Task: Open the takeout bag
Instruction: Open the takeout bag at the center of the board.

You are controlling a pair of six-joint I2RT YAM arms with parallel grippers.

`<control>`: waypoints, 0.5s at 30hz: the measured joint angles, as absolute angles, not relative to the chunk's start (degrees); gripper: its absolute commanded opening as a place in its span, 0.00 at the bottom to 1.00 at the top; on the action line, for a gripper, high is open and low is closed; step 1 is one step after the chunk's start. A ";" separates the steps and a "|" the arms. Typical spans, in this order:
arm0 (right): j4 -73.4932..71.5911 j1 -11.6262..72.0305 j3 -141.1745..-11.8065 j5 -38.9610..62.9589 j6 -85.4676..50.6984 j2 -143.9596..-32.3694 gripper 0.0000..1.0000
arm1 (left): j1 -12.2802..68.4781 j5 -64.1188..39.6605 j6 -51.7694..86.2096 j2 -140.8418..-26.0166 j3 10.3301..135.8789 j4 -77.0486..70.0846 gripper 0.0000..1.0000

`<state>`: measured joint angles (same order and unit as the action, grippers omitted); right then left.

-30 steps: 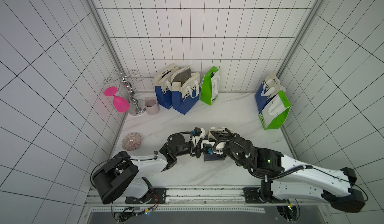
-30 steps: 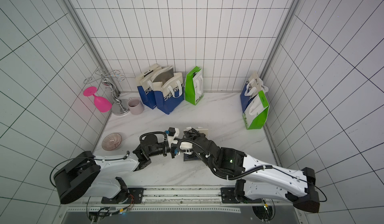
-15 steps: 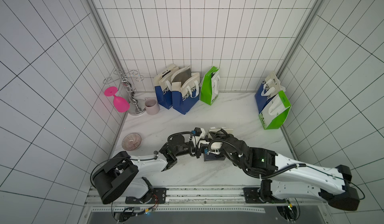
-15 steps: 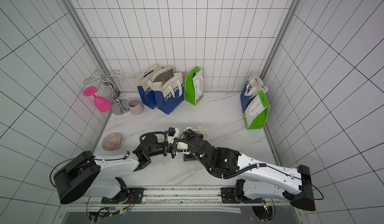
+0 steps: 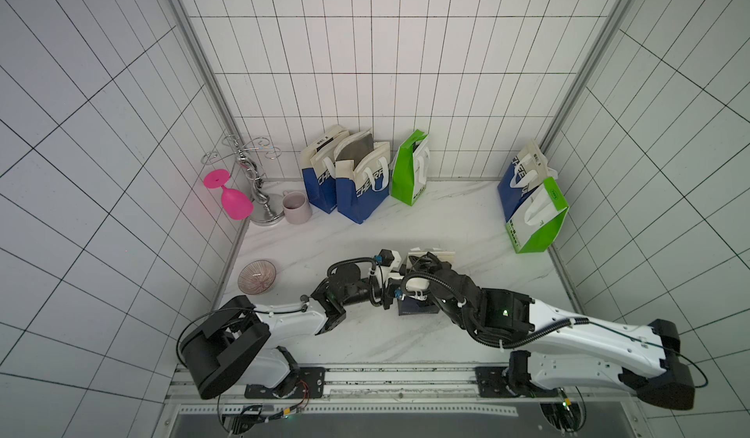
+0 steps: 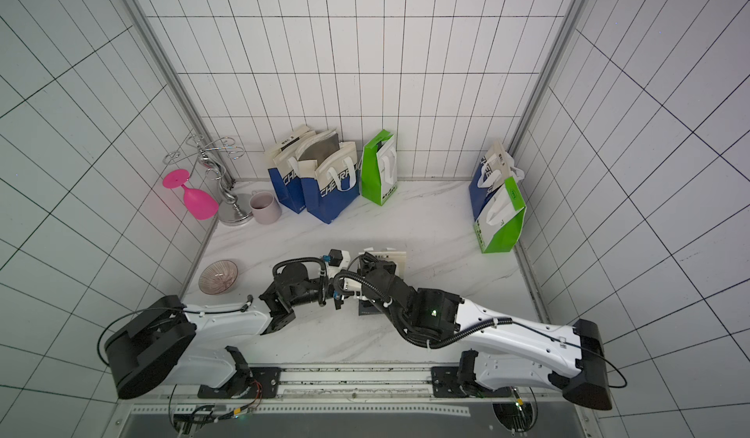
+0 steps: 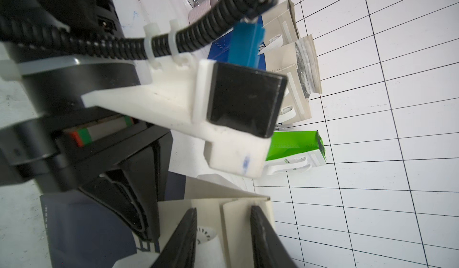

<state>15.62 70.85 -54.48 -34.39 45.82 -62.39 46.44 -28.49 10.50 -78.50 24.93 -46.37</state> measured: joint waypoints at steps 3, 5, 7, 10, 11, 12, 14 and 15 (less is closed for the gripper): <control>14.83 70.81 -54.48 -35.38 46.28 -63.00 0.37 | 46.44 -28.45 10.48 -78.50 24.93 -46.37 0.00; 14.24 70.57 -54.48 -35.79 46.57 -63.46 0.37 | 46.44 -28.29 10.46 -78.50 24.93 -46.37 0.00; 13.76 70.48 -54.48 -36.27 46.83 -63.72 0.37 | 46.44 -28.14 10.46 -78.50 24.93 -46.37 0.00; 13.02 70.46 -54.48 -37.12 47.35 -63.90 0.37 | 46.44 -28.08 10.46 -78.50 24.93 -46.39 0.00; 12.84 70.35 -54.48 -37.23 47.46 -63.90 0.37 | 46.41 -28.08 10.46 -78.50 24.93 -46.39 0.00; 12.60 70.22 -54.48 -37.39 47.59 -63.90 0.36 | 46.41 -28.08 10.46 -78.50 24.93 -46.39 0.00; 12.27 69.97 -54.48 -37.76 47.72 -63.92 0.35 | 46.41 -28.05 10.46 -78.50 24.93 -46.39 0.00; 12.03 69.87 -54.48 -37.93 47.83 -63.94 0.34 | 46.39 -28.05 10.46 -78.50 24.95 -46.41 0.00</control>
